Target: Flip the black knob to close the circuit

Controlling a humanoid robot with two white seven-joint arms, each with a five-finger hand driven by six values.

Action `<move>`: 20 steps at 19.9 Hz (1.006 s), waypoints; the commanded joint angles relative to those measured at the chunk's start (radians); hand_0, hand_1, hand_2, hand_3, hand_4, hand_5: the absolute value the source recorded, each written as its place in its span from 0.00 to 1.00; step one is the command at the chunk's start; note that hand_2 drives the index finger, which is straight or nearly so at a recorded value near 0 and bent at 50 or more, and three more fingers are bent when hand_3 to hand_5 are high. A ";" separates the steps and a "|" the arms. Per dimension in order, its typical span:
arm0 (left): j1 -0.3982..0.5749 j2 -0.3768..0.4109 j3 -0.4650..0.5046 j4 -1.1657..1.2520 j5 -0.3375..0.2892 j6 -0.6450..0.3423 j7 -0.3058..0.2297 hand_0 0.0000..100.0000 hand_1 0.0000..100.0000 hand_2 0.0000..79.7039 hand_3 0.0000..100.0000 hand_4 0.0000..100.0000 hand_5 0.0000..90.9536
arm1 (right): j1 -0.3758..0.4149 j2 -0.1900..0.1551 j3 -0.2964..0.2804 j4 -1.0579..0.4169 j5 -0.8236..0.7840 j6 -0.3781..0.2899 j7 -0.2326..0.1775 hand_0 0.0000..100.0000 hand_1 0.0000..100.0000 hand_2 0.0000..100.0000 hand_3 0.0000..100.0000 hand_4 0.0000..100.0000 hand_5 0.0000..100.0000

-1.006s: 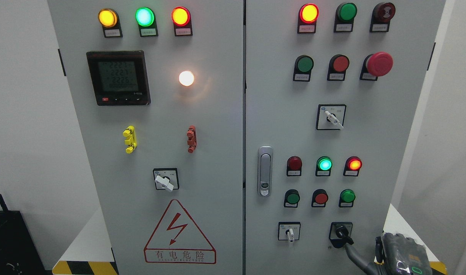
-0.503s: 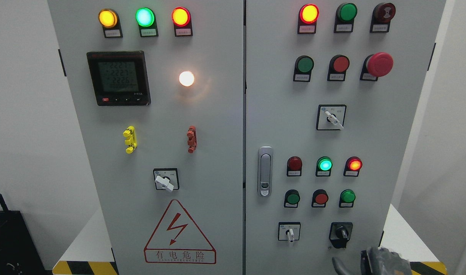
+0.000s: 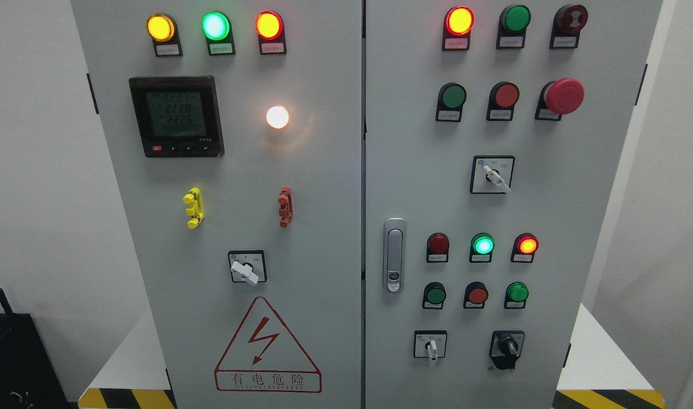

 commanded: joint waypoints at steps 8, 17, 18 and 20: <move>0.001 0.000 0.000 -0.001 0.000 0.001 0.000 0.12 0.56 0.00 0.00 0.00 0.00 | 0.264 0.080 -0.229 -0.135 -0.568 -0.052 0.209 0.00 0.01 0.00 0.00 0.00 0.00; -0.001 0.000 0.000 0.001 0.000 0.001 0.000 0.12 0.56 0.00 0.00 0.00 0.00 | 0.288 0.082 -0.215 -0.136 -0.568 -0.053 0.225 0.00 0.01 0.00 0.00 0.00 0.00; 0.001 0.000 0.000 0.001 0.000 0.001 0.000 0.12 0.56 0.00 0.00 0.00 0.00 | 0.294 0.082 -0.210 -0.136 -0.568 -0.053 0.225 0.00 0.01 0.00 0.00 0.00 0.00; 0.001 0.000 0.000 0.000 0.000 0.001 0.000 0.12 0.56 0.00 0.00 0.00 0.00 | 0.299 0.082 -0.201 -0.136 -0.568 -0.053 0.226 0.00 0.01 0.00 0.00 0.00 0.00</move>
